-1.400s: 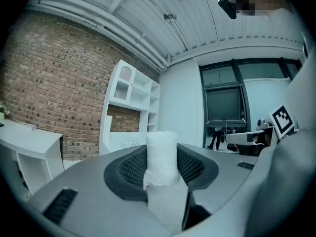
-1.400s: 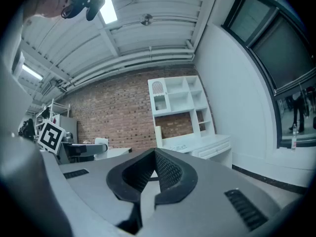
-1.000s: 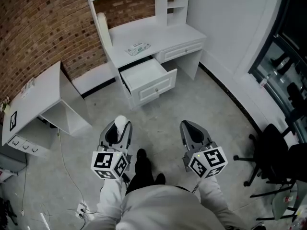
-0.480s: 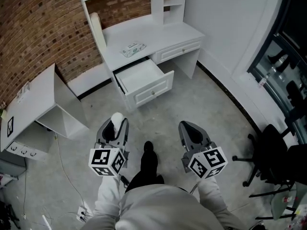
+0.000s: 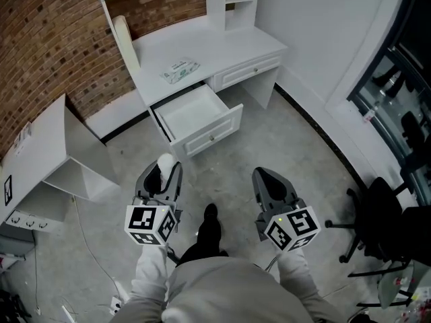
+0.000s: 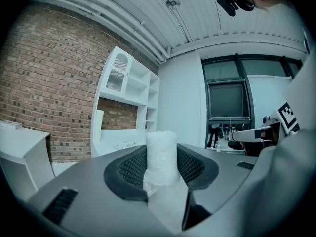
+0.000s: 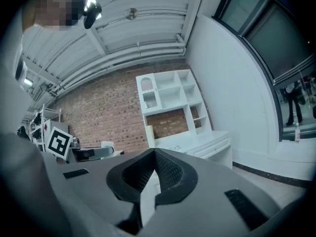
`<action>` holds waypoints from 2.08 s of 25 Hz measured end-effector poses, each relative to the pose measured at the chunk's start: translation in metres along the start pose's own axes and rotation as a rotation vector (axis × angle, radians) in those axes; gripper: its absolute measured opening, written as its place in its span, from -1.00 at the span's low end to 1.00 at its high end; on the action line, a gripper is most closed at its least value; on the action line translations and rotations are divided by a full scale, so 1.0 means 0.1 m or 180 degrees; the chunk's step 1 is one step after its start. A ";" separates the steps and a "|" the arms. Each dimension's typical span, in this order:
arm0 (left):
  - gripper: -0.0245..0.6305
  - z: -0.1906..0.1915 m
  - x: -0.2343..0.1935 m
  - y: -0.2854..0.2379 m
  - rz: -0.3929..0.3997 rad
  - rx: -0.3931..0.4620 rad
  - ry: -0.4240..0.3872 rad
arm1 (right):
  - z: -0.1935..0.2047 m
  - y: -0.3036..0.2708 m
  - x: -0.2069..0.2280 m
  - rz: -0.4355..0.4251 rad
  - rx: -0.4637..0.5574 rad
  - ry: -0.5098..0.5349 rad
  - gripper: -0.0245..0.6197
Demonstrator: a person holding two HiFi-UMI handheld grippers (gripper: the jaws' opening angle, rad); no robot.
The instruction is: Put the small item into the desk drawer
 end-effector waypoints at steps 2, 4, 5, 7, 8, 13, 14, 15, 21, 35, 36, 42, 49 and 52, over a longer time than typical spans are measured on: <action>-0.36 0.00 -0.09 -0.17 0.0000 0.0000 0.0020 | -0.02 -0.18 0.08 0.0012 -0.0007 -0.0001 -0.84; -0.36 0.00 -0.20 -0.33 0.0004 -0.0009 0.0027 | -0.05 -0.38 0.15 0.0023 -0.0013 0.0003 -0.84; -0.36 0.00 -0.27 -0.41 0.0005 -0.0015 0.0031 | -0.07 -0.48 0.17 0.0027 -0.0013 0.0003 -0.84; -0.36 0.01 -0.41 -0.58 -0.0004 -0.0025 0.0052 | -0.09 -0.71 0.22 0.0032 -0.0016 -0.0001 -0.84; -0.36 0.01 -0.48 -0.66 -0.0009 -0.0028 0.0069 | -0.10 -0.83 0.24 0.0026 -0.0021 0.0003 -0.84; -0.36 -0.01 -0.79 -1.09 -0.0006 -0.0036 0.0046 | -0.14 -1.42 0.33 -0.0007 -0.0037 0.0014 -0.84; -0.36 -0.02 -0.86 -1.16 0.0003 -0.0037 0.0043 | -0.16 -1.53 0.33 -0.0028 -0.0043 0.0021 -0.84; -0.36 -0.03 -0.93 -1.24 0.0013 -0.0037 0.0046 | -0.17 -1.64 0.34 -0.0047 -0.0048 0.0031 -0.84; -0.36 -0.07 -1.25 -1.67 0.0068 0.0006 0.0040 | -0.19 -2.18 0.42 -0.0057 -0.0072 0.0049 -0.84; -0.36 0.04 -1.63 -2.04 0.0059 -0.0107 0.0022 | -0.10 -2.79 0.52 -0.0009 -0.0214 0.0002 -0.84; -0.36 0.04 -1.65 -2.05 0.0047 -0.0106 0.0038 | -0.08 -2.82 0.53 -0.0012 -0.0225 -0.0006 -0.84; -0.36 0.06 -1.73 -2.16 -0.0059 -0.0096 0.0117 | -0.08 -3.03 0.63 -0.0094 -0.0233 -0.0016 -0.84; -0.36 0.00 -1.84 -2.37 -0.0186 -0.0054 0.0046 | -0.17 -3.34 0.80 -0.0227 -0.0186 -0.0004 -0.84; -0.36 -0.03 -1.88 -2.47 -0.0213 -0.0009 0.0003 | -0.17 -3.47 0.87 -0.0271 -0.0194 -0.0013 -0.84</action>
Point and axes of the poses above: the fingertips, and each gripper's own axes: y backward along the fingers, x to its right, z out of its underside, the point moved 6 cm from there along y, backward along the fingers, and after that the axes turned 4 degrees about x, right-handed, at the moved point
